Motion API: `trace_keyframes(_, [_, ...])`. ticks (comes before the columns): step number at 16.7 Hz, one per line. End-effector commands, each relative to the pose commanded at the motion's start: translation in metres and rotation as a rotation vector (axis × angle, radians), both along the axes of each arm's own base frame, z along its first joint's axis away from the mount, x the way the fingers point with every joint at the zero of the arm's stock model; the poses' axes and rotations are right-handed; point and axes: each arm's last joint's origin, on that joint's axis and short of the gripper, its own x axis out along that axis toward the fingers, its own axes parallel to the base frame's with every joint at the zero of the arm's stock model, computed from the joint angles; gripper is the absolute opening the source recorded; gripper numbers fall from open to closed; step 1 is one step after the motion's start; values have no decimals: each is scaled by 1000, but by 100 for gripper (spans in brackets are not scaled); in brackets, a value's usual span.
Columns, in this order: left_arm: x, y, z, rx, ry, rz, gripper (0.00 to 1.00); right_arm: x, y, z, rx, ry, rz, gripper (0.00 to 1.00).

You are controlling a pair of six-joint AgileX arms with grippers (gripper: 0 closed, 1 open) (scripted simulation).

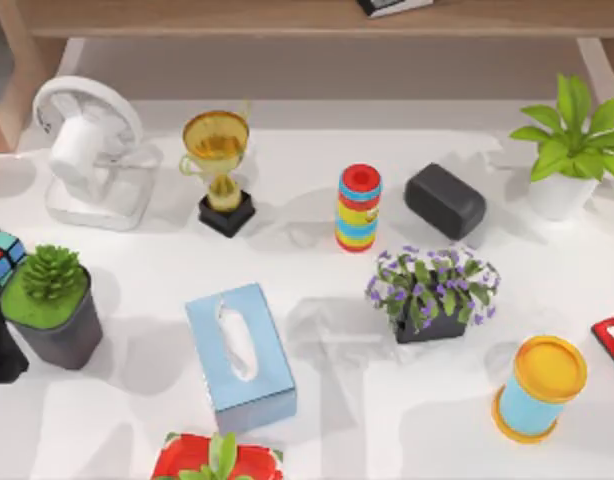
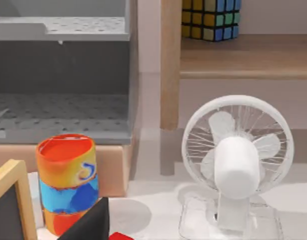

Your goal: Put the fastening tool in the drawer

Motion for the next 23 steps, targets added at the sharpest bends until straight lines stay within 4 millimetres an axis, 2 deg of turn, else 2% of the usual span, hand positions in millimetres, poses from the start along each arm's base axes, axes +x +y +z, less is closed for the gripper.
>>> trace_keyframes(4, [0, 0, 0, 0, 0, 0, 100, 2, 0, 0, 0, 0, 0, 100])
trace_keyframes(17, [0, 0, 0, 0, 0, 0, 100, 2, 0, 0, 0, 0, 0, 2])
trace_keyframes(23, [0, 0, 0, 0, 0, 0, 100, 2, 0, 0, 0, 0, 0, 0])
